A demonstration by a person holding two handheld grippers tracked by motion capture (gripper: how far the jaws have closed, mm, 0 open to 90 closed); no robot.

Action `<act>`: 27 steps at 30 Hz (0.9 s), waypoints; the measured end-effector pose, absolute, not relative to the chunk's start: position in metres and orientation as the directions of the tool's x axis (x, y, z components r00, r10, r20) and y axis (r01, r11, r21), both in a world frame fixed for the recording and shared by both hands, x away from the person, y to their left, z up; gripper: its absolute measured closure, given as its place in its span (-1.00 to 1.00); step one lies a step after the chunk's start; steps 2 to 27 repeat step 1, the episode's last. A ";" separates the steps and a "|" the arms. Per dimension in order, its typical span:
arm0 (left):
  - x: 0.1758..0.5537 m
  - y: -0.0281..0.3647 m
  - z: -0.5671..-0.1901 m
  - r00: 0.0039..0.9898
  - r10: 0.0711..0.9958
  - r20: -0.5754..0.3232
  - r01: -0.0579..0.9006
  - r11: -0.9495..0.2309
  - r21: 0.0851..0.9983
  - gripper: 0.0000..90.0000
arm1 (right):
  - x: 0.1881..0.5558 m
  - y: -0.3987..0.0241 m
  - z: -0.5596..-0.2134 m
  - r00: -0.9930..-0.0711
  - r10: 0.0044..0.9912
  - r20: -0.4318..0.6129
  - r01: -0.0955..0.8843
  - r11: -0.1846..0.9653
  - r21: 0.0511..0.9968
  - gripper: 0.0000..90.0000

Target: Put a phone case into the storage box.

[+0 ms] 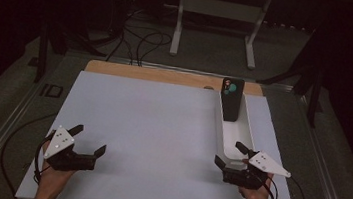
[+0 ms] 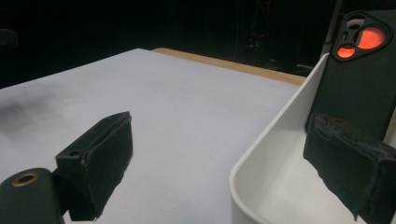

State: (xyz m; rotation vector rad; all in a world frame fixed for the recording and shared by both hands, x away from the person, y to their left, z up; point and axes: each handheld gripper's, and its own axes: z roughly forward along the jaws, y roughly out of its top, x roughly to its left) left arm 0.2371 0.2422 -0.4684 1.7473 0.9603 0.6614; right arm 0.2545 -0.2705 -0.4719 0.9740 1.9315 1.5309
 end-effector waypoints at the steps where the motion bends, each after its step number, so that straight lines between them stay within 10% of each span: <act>1: 0.237 0.242 -0.468 0.536 0.844 0.000 0.301 -0.191 0.934 -1.00 | 0.255 -0.270 -0.472 -0.629 0.775 0.058 0.231 0.115 0.966 -0.81; 27: 0.237 0.242 -0.468 0.536 0.844 0.000 0.301 -0.191 0.934 -1.00 | 0.255 -0.270 -0.472 -0.629 0.775 0.058 0.231 0.115 0.966 -0.81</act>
